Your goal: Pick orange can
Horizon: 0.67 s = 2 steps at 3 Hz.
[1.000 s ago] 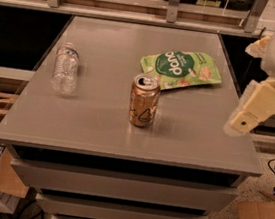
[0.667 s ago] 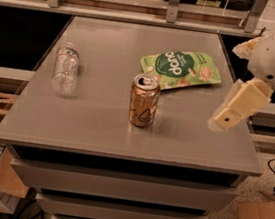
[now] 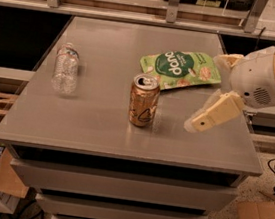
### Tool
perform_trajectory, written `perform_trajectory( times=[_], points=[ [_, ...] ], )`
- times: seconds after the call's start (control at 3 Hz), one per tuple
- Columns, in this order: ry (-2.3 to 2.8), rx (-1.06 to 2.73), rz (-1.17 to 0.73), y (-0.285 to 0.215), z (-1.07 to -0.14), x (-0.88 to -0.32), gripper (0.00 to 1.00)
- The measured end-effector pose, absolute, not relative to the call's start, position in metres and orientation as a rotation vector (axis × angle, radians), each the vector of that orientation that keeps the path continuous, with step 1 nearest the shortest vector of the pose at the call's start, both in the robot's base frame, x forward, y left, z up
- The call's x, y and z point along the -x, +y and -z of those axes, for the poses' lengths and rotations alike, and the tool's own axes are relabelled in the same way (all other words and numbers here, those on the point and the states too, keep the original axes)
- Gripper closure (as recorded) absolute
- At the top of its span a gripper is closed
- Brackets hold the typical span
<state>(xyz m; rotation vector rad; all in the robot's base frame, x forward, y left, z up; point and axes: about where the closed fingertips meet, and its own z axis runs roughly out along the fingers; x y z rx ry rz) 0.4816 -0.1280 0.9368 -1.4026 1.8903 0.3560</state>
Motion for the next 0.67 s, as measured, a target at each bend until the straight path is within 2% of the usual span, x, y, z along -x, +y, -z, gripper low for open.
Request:
perform_trajectory(
  times=[0.67],
  points=[
    [1.712,1.310,-0.549,-0.104,-0.913,-0.491,0.00]
  ],
)
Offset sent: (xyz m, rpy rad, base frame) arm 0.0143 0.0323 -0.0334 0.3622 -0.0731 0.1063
